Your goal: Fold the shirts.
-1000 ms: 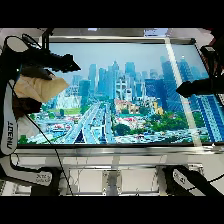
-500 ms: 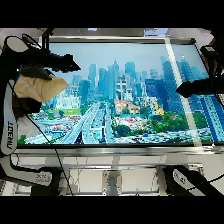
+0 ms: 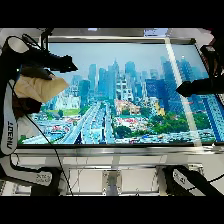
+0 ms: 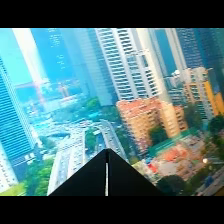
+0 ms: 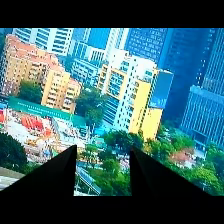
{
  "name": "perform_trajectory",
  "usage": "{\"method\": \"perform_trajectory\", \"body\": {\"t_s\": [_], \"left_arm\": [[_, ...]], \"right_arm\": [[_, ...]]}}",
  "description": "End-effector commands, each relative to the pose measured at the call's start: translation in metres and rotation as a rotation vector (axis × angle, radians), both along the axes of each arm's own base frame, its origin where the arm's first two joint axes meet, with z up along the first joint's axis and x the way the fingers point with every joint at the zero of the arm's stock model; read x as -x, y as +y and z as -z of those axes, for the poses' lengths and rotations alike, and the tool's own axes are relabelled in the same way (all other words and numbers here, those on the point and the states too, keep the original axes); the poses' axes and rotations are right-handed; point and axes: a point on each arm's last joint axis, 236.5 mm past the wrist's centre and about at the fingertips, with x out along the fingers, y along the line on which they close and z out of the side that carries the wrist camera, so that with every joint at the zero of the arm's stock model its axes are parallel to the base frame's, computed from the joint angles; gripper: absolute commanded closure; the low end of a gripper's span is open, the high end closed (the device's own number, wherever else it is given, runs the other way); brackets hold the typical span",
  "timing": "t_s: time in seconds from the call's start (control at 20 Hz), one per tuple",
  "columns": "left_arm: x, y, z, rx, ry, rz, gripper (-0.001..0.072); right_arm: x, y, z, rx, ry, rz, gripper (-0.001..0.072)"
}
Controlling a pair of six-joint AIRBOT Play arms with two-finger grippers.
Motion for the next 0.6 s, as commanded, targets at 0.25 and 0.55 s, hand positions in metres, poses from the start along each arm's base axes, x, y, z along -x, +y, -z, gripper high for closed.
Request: {"method": "perform_trajectory", "body": {"t_s": [0.25,0.55], "left_arm": [[-0.003,0.224,0.025,-0.874,0.022,-0.286,0.0545],[0.03,0.358,0.023,-0.755,0.111,-0.739,0.0089]], "right_arm": [[-0.022,0.038,-0.032,-0.194,-0.128,-0.018,0.0338],[-0.018,0.056,-0.04,-0.283,-0.124,-0.048,0.0337]]}}
